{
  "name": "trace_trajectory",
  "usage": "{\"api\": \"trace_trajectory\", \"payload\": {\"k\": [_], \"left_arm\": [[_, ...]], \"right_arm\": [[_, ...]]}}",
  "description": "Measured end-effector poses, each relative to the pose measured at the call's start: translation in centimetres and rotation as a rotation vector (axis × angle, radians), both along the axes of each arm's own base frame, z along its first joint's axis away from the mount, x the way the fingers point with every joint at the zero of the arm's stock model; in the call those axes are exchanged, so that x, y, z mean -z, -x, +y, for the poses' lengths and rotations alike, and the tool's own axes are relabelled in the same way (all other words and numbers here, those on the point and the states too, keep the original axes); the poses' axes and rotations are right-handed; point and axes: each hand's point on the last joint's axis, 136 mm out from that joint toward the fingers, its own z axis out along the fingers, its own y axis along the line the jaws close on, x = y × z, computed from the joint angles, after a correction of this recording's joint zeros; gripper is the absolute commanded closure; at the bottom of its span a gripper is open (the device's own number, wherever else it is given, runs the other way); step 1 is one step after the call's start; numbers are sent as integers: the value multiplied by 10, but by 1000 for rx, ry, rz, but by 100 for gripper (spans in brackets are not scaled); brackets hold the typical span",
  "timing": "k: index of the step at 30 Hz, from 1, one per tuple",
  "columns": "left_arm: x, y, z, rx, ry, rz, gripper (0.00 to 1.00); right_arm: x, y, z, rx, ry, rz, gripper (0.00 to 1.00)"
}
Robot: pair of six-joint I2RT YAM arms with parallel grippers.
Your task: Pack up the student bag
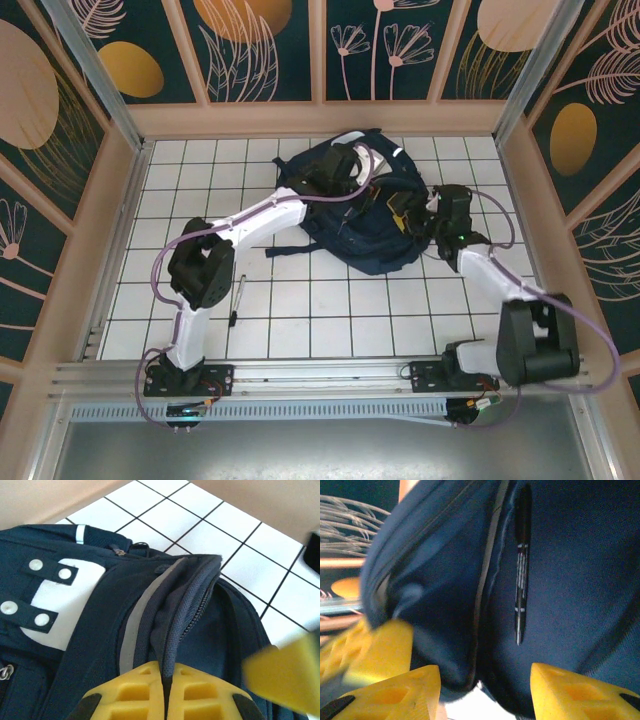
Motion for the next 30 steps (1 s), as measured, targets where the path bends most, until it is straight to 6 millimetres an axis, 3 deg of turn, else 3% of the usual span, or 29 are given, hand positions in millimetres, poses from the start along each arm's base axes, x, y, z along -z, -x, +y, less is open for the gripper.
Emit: {"api": "trace_trajectory", "payload": {"k": [4, 7, 11, 13, 15, 17, 19, 21, 23, 26, 28, 30], "left_arm": [[-1, -10, 13, -43, 30, 50, 61], [-4, -10, 34, -95, 35, 97, 49], [-24, 24, 86, -199, 36, 164, 44], [-35, 46, 116, -271, 43, 195, 42], [-33, 69, 153, -364, 48, 249, 40], [-9, 88, 192, -476, 19, 323, 40], [37, 109, 235, -609, -43, 437, 38], [97, 138, 280, -747, -150, 587, 38], [140, 169, 311, -836, -264, 708, 38], [171, 196, 330, -890, -371, 806, 38], [179, 200, 334, -908, -394, 830, 39], [186, 202, 339, -924, -412, 841, 48]], "right_arm": [[-22, 40, 17, -126, 134, -102, 52], [-22, 72, 33, -223, 238, -140, 52], [-4, 102, 43, -324, 351, -109, 52], [5, 109, 41, -347, 400, -87, 52], [14, 112, 39, -373, 448, -60, 52], [18, 109, 43, -410, 489, -52, 52], [19, 105, 52, -446, 521, -58, 52], [16, 100, 62, -479, 536, -72, 52], [10, 93, 70, -493, 539, -90, 52], [3, 86, 80, -512, 528, -116, 53], [0, 84, 88, -531, 524, -124, 53], [0, 86, 96, -550, 522, -131, 53]]}}
